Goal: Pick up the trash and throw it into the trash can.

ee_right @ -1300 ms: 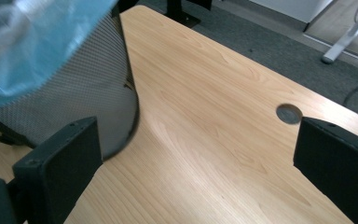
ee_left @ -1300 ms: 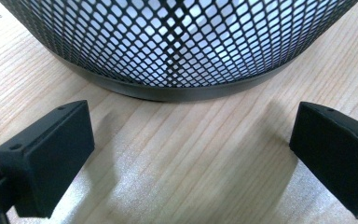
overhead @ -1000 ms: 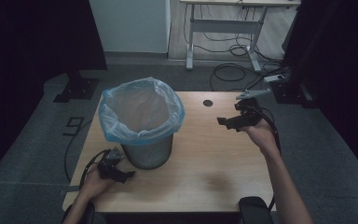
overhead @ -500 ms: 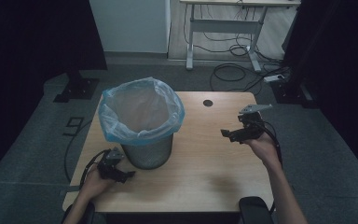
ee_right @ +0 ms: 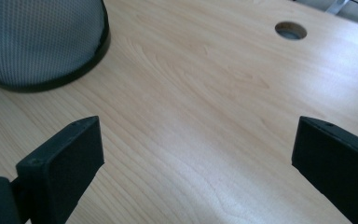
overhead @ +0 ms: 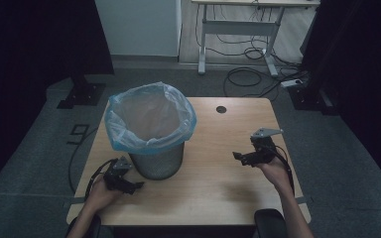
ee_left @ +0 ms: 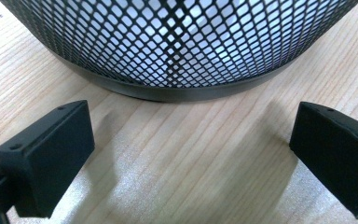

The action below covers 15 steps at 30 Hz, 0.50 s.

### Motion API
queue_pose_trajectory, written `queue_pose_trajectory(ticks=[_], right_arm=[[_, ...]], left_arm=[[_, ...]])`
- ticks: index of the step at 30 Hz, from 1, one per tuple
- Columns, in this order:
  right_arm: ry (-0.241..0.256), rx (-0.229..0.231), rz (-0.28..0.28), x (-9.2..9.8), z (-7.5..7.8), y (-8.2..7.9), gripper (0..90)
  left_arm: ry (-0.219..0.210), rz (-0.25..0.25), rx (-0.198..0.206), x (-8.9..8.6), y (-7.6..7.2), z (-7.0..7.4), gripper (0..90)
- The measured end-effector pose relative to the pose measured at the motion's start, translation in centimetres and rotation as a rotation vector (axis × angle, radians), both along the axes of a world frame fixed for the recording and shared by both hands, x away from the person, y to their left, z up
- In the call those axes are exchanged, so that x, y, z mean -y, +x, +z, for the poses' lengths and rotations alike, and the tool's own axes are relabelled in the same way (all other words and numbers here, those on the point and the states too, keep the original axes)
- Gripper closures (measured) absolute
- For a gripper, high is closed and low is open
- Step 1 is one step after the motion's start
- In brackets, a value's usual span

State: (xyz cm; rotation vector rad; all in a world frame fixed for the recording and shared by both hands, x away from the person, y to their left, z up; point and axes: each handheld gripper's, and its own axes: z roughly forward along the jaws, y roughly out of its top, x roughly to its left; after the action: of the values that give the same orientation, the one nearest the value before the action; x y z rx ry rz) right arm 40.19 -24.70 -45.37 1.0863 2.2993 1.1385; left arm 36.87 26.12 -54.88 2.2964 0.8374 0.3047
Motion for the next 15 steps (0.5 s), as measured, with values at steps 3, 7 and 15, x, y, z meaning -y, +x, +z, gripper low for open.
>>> queue_pose_trajectory(ticks=[3, 7, 15], right_arm=[[0.001, -0.003, -0.005, 0.1, -1.1, -0.2, 1.7], [-0.013, -0.002, -0.015, 0.2, -2.7, -0.6, 1.6], [-0.043, -0.042, -0.014, -0.1, -6.5, -1.3, 0.0]], left_arm=[[0.001, -0.001, 0.000, 0.0, 0.0, 0.0, 0.0], [0.001, 0.000, 0.000, 0.0, 0.0, 0.0, 0.0], [0.002, 0.000, -0.001, 0.0, 0.0, 0.0, 0.0]])
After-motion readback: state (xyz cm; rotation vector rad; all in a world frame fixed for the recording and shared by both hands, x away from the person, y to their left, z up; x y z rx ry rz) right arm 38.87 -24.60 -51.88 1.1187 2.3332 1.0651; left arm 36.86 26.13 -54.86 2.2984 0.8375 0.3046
